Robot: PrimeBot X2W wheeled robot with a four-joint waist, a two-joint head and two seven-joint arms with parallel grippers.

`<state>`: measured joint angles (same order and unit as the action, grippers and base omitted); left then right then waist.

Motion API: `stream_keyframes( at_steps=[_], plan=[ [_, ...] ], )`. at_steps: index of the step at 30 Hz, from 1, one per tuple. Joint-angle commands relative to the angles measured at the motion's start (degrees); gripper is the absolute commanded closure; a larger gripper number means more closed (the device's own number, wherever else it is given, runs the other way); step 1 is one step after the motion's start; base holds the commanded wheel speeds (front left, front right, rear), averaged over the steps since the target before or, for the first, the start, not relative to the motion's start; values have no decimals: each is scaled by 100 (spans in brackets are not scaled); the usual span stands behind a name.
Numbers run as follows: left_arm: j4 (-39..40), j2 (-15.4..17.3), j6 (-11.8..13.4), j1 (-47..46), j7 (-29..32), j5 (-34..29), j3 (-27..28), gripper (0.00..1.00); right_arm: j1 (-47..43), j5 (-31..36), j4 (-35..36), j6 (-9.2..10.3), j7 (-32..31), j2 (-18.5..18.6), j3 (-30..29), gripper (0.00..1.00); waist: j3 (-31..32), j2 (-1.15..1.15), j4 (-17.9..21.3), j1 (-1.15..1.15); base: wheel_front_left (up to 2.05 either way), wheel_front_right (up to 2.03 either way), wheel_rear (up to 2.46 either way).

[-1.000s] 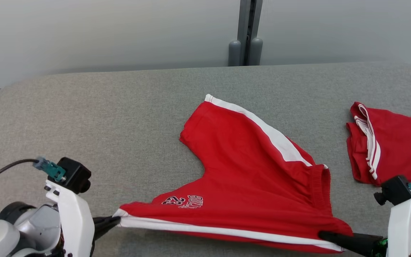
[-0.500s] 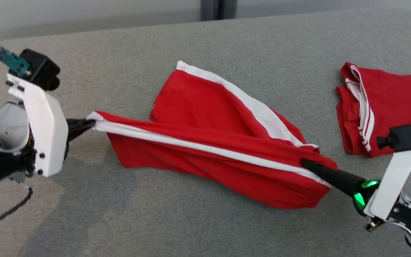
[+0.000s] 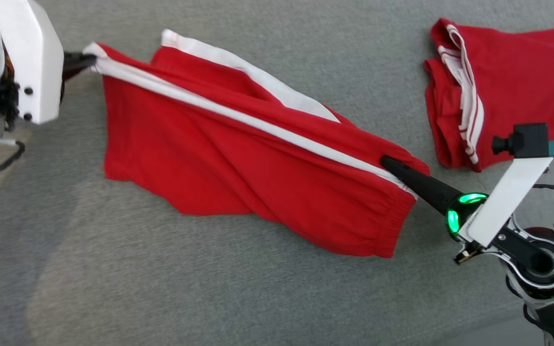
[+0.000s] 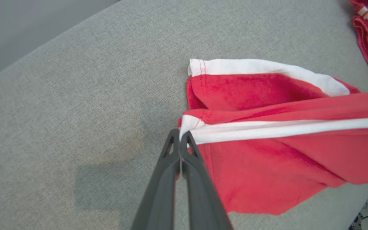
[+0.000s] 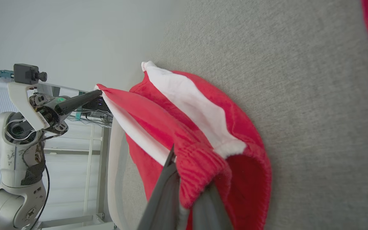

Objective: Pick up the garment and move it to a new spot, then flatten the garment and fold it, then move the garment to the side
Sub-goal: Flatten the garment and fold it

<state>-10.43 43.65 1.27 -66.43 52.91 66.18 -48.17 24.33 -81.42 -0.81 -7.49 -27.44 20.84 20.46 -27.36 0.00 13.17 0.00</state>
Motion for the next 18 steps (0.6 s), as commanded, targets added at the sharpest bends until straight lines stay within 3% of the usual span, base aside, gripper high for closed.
stream_keyframes(
  at_steps=[1, 12, 13, 14, 15, 16, 17, 18],
  plan=[
    [-218, -37, -34, -264, 4, -104, 49, 100, 70, 60, 11, -3, 53, -49, -38, 100, -292, 0, 299, 0, 0, 0, 0],
    [-1234, -413, -177, -768, -2, -207, 33, 100, 211, 156, -3, -3, 175, -414, 21, 100, -531, 0, 607, 0, 0, 0, 0],
    [-1333, -455, -210, -756, -41, -203, 28, 100, 236, 176, -36, -3, 177, -443, 37, 75, -527, 0, 619, 0, 0, 0, 0],
    [-1431, -493, -250, -719, -23, -166, 6, 96, 267, 194, -69, -3, 174, -468, 58, 60, -520, 0, 627, 0, 0, 0, 0],
    [-1505, -528, -302, -685, -10, -128, -15, 69, 291, 197, -94, -3, 168, -493, 76, 16, -506, 0, 630, 0, 0, 0, 0],
    [-1575, -560, -345, -662, -40, -104, -12, 35, 302, 213, -110, -3, 175, -518, 97, 0, -482, 0, 627, 0, 0, 0, 0],
    [-1685, -646, -410, -627, -80, -40, -2, 0, 308, 232, -141, -3, 166, -534, 117, 0, -425, 0, 609, 0, 0, 0, 0],
    [-1731, -685, -440, -604, -81, -21, -14, 0, 299, 233, -159, -3, 157, -536, 128, 0, -389, 0, 595, 0, 0, 0, 0]
  ],
)
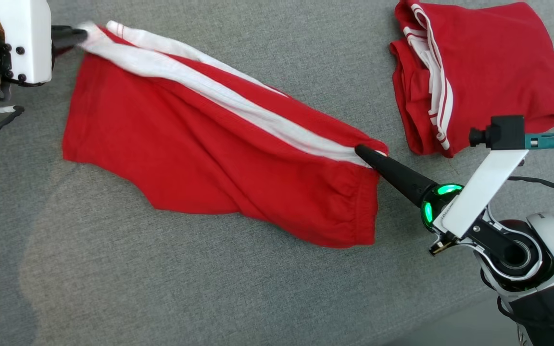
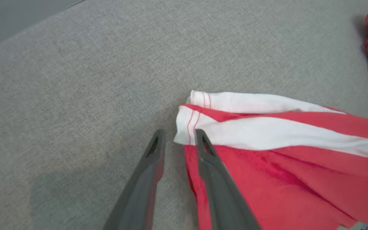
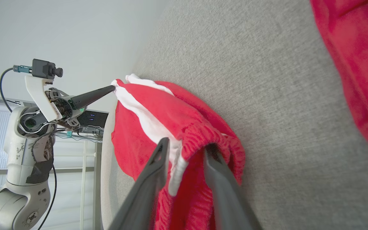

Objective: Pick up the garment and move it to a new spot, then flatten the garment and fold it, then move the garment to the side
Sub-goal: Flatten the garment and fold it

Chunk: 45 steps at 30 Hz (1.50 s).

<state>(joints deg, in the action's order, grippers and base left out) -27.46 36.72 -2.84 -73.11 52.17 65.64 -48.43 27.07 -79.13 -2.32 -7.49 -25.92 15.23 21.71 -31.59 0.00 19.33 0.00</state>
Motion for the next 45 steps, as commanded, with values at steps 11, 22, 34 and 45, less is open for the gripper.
stream_keyframes(
  at_steps=[11, 22, 34, 45],
  plan=[
    [-171, 98, -255, 490, 127, 361, -41, 0, -566, 38, 62, -4, 116, 241, -177, 0, 615, 0, -35, 0, 0, 0, 0],
    [53, 565, -84, 1114, 441, 818, 49, 0, -1338, -50, 610, -4, 312, 343, -591, 0, 414, 0, 441, 0, 0, 0, 0],
    [327, 562, 33, 1334, 718, 975, -46, 100, -1559, 46, 667, -4, 351, 180, -645, 0, 356, 0, 621, 0, 0, 0, 0],
    [432, 310, -12, 1710, 353, 1156, 13, 100, -1723, 189, 521, -4, 183, 387, -904, 0, 1062, 0, -218, 0, 0, 0, 0]
  ],
)
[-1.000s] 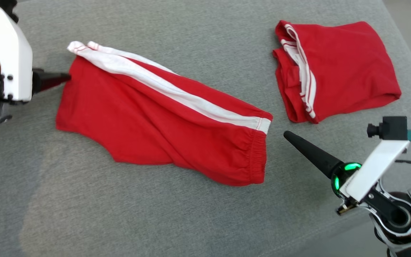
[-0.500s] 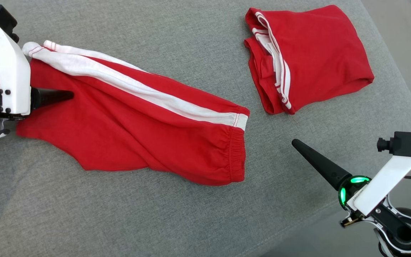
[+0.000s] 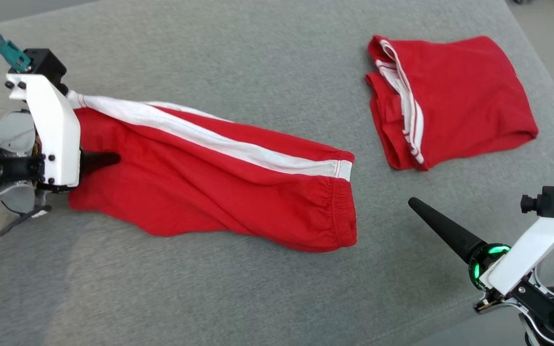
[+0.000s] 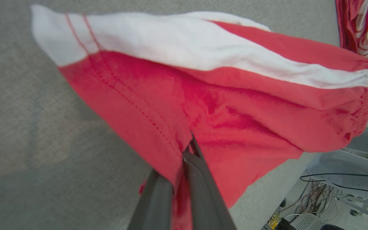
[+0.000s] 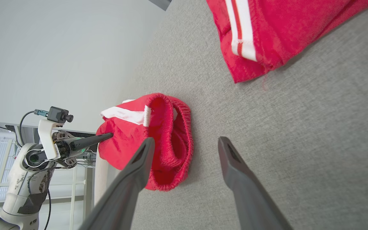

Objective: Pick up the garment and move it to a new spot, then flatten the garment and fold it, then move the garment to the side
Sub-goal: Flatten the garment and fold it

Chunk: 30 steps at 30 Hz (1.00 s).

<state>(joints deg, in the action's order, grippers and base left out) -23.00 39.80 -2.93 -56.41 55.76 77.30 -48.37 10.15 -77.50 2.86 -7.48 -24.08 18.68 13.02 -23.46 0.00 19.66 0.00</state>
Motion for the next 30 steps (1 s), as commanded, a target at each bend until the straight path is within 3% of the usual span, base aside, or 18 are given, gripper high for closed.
stream_keyframes(
  at_steps=[1, 9, 18, 19, 20, 23, 26, 30],
  plan=[
    [17, 16, 27, 116, -55, 13, 23, 100, -44, 43, -19, -5, -39, 48, -44, 0, 330, 0, -334, 0, 0, 0, 0],
    [267, 85, 302, 932, -388, 264, 57, 100, -330, 151, -151, -5, -296, 59, -277, 0, 976, 0, -905, 0, 0, 0, 0],
    [472, 192, 429, 1820, -750, 557, 119, 100, -739, 289, -96, -5, -589, -70, -640, 0, 1415, 0, -1150, 0, 0, 0, 0],
    [442, 134, 448, 1893, -820, 647, 167, 23, -774, 314, -87, -5, -625, -94, -672, 0, 1440, 0, -1156, 0, 0, 0, 0],
    [423, 111, 452, 1932, -880, 646, 180, 0, -790, 338, -75, -5, -665, -116, -702, 0, 1449, 0, -1161, 0, 0, 0, 0],
    [289, 207, 382, 1896, -1215, 186, 53, 0, -826, 443, -15, -5, -713, -199, -836, 0, 1478, 0, -1206, 0, 0, 0, 0],
    [148, 78, 243, 1901, -1589, 182, 190, 0, -881, 577, 74, -5, -681, -292, -964, 0, 1540, 0, -1279, 0, 0, 0, 0],
    [93, 203, 87, 1758, -2146, -196, 294, 0, -906, 896, 293, -5, -492, -387, -1137, 0, 1635, 0, -1391, 0, 0, 0, 0]
  ],
)
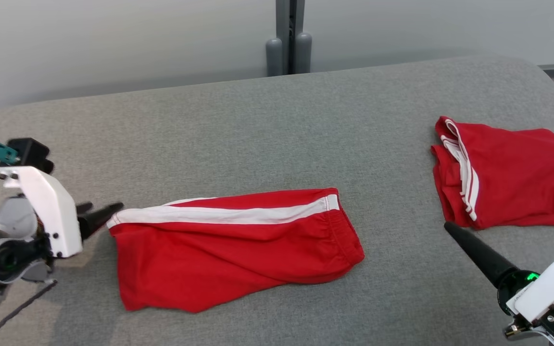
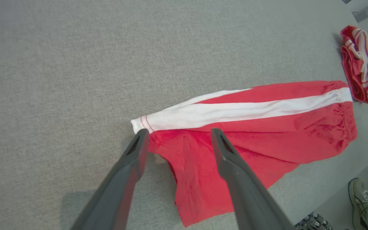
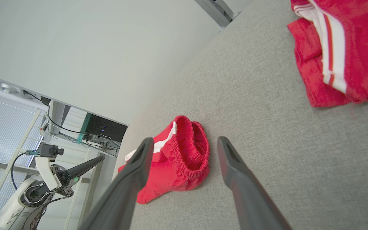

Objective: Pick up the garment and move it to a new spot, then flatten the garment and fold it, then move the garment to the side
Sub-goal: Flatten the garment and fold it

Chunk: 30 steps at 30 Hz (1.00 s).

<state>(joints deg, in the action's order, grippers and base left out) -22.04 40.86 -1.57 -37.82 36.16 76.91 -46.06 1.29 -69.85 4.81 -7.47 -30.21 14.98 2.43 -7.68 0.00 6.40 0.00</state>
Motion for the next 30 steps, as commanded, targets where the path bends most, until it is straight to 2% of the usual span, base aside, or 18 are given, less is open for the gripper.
stream_keyframes(
  at_steps=[1, 4, 6, 7, 10, 18, 20, 21, 24, 26, 30],
  plan=[
    [35, 130, -81, -116, -374, -272, 77, 0, -18, 205, 201, -7, 195, -53, -98, 0, 77, 0, -90, 0, 0, 0, 0],
    [220, 248, -18, -110, -1141, -694, 212, 0, 10, 608, 490, -6, 588, -93, -214, 0, 144, 0, -178, 0, 0, 0, 0],
    [403, 289, 128, 3, -1696, -925, 328, 0, 10, 900, 659, -7, 860, -139, -257, 0, 189, 0, -248, 0, 0, 0, 0],
    [403, 289, 128, 3, -1696, -925, 328, 0, 10, 900, 659, -7, 860, -139, -257, 0, 189, 0, -248, 0, 0, 0, 0],
    [804, 276, 396, 252, -2451, -1159, 511, 0, -11, 1377, 828, -7, 1233, -166, -330, 0, 259, 0, -368, 0, 0, 0, 0],
    [1961, 154, 1373, 1104, -4130, -1566, 953, 0, -145, 2317, 834, -7, 2067, -418, -608, 0, 366, 0, -655, 0, 0, 0, 0],
    [2159, 80, 1577, 1379, -4507, -1632, 1028, 0, -189, 2534, 821, -6, 2310, -418, -534, 0, 366, 0, -705, 0, 0, 0, 0],
    [2302, 18, 1779, 1682, -4815, -1718, 1100, 0, -278, 2721, 749, -6, 2602, -407, -436, 0, 382, 0, -749, 0, 0, 0, 0],
    [2324, -149, 2098, 2150, -5059, -1907, 1261, 0, -426, 2946, 545, -6, 3023, -414, -317, 0, 428, 0, -815, 0, 0, 0, 0],
    [2377, -396, 2142, 2490, -5117, -1990, 1411, 0, -536, 3104, 357, -7, 3205, -371, -220, 0, 459, 0, -855, 0, 0, 0, 0],
    [2461, -881, 2006, 2975, -5135, -2576, 1759, 0, -707, 3268, 49, -7, 3509, -441, -113, 0, 530, 0, -996, 0, 0, 0, 0]
  ],
)
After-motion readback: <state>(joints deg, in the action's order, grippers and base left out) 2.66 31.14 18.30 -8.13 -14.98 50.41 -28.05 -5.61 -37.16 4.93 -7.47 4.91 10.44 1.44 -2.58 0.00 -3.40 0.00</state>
